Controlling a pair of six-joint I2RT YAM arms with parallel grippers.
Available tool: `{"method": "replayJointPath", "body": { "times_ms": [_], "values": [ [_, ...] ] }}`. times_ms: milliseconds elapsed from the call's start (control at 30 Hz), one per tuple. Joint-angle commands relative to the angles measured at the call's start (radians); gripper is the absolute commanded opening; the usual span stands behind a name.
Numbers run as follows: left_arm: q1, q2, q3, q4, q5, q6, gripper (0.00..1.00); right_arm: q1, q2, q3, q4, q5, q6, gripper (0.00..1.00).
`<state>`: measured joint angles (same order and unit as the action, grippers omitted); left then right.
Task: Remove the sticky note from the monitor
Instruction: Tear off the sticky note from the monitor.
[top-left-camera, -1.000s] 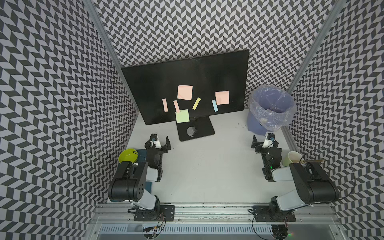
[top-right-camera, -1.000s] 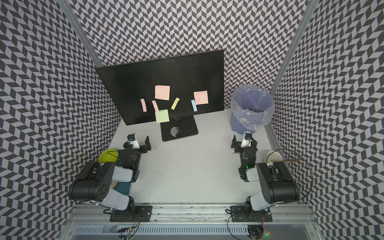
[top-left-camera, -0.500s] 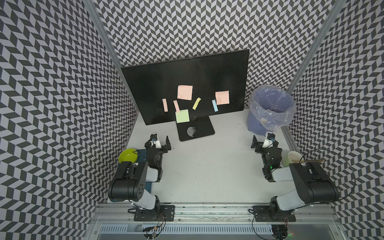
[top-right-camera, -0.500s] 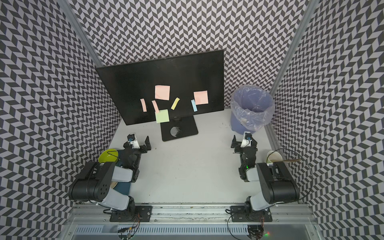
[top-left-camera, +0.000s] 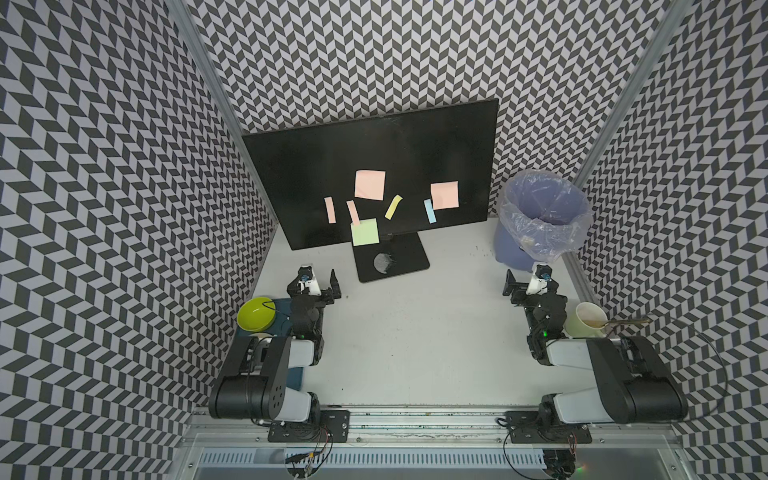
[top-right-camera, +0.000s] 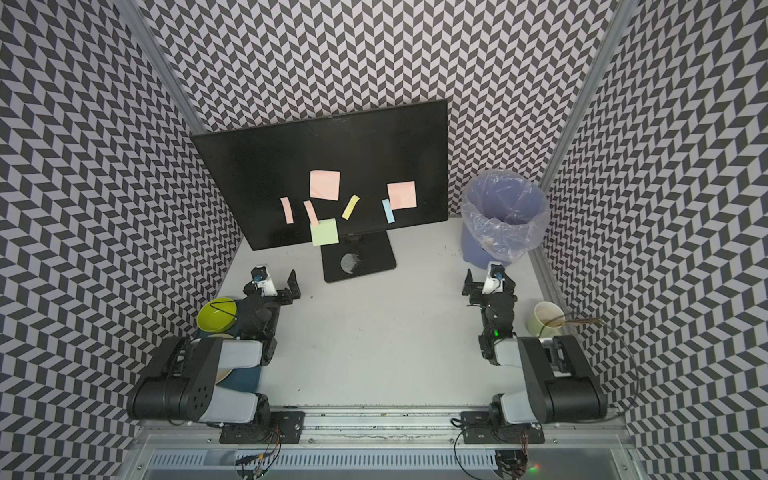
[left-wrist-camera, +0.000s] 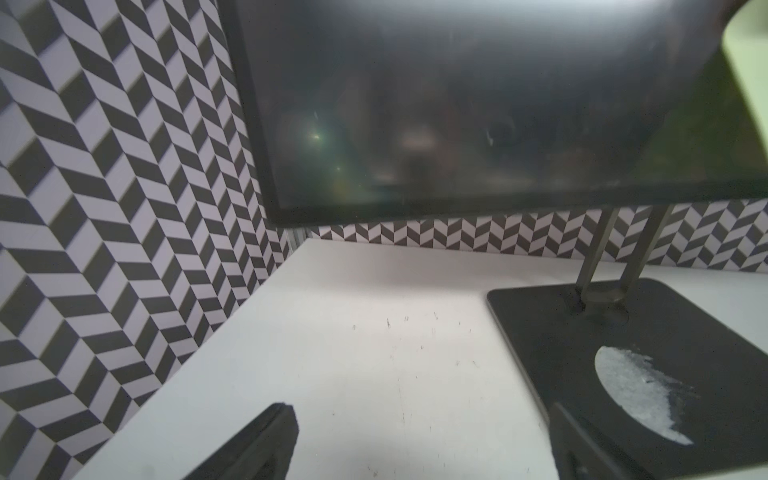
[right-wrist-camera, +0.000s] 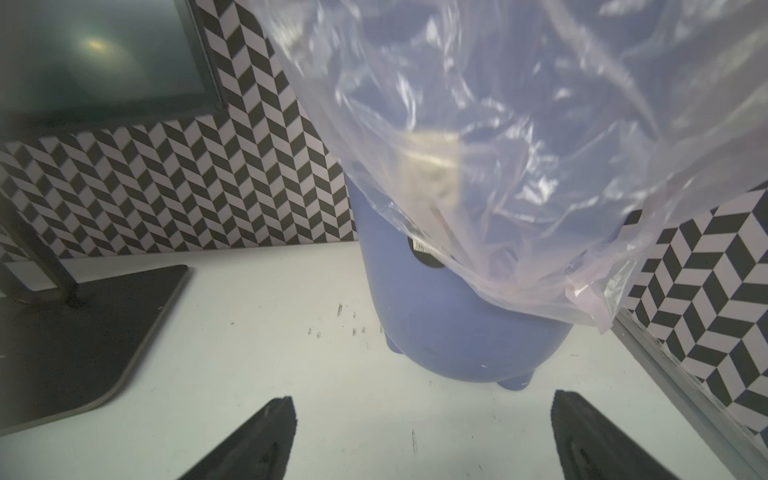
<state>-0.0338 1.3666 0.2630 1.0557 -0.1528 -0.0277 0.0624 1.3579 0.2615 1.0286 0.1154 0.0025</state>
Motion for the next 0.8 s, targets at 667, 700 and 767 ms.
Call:
{"method": "replayJointPath", "body": {
  "times_ms": [667,700,767],
  "values": [
    [-0.262,-0.443,0.406,-1.027,0.03,-0.423,1.0,0.132,-0.566,0.133,-0.578,-0.345,0.311,0.99],
    [-0.264,-0.432,0.43,-1.035,0.056,-0.433,1.0,0.147,-0.54,0.162,-0.584,-0.342,0.327,0.99],
    [-0.269,-0.409,0.48,-1.047,0.108,-0.448,1.0,0.171,-0.481,0.227,-0.602,-0.343,0.36,0.99]
  ]
}}
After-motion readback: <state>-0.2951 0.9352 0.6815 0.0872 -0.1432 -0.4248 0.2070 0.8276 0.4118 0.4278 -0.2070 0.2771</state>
